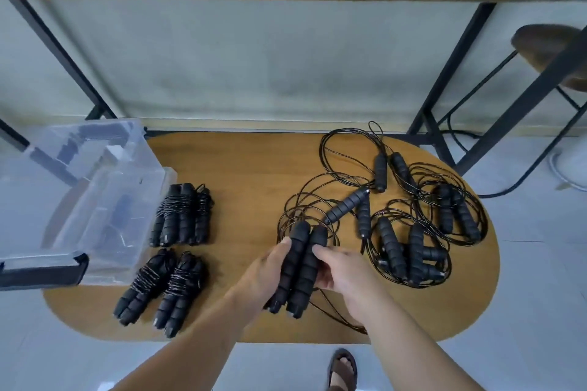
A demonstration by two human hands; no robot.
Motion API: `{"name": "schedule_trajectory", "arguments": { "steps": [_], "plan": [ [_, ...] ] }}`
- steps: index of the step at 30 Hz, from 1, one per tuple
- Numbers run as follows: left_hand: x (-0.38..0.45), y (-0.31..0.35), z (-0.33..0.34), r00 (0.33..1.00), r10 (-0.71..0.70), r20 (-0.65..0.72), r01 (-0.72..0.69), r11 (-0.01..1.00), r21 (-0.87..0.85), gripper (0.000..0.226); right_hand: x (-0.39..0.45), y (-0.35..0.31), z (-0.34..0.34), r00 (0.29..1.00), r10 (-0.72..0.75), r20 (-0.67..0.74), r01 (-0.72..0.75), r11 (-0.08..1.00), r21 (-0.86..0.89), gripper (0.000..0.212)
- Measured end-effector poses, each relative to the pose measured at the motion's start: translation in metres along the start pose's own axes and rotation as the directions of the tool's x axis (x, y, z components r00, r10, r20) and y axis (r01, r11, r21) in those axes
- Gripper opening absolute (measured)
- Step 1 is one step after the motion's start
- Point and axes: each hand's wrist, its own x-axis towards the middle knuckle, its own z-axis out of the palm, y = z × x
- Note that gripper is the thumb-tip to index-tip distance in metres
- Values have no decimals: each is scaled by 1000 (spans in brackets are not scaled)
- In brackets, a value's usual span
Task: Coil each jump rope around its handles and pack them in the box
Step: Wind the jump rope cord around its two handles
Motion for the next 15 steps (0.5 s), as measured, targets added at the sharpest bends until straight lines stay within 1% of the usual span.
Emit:
{"name": "schedule_trajectory", "arguments": {
  "steps": [2,3,4,5,6,7,9,11,15],
  "plan": [
    [-8,10,-15,999,-43,-12,41,991,-127,48,-9,-19,12,999,-45,10,44,999,18,19],
    [-11,16,-24,998,-61,28,65,979,-192,50,-14,-27,18,998,-68,18,68,998,18,19],
    [-15,25,-32,993,-71,94,93,959,-266,51,-18,-37,23,996,-91,19,91,996,26,20],
    [-15,29,-34,979,-74,192,134,938,-321,53,-19,-41,23,994,-103,23,102,994,37,21],
    [-30,38,-50,960,-31,279,136,921,-366,55,-34,-55,34,988,-149,33,148,989,27,23],
    [-36,45,-55,934,-3,357,145,917,-372,57,-39,-62,36,985,-169,42,168,985,21,24],
    [-48,58,-66,889,53,455,138,916,-376,59,-48,-77,40,974,-218,54,219,976,3,23],
    [-68,74,-79,862,116,494,109,909,-403,57,-65,-93,47,961,-269,71,268,963,16,20],
    [-92,101,-97,849,182,496,72,890,-450,58,-84,-118,53,937,-341,78,342,940,-5,20]
  ]
}}
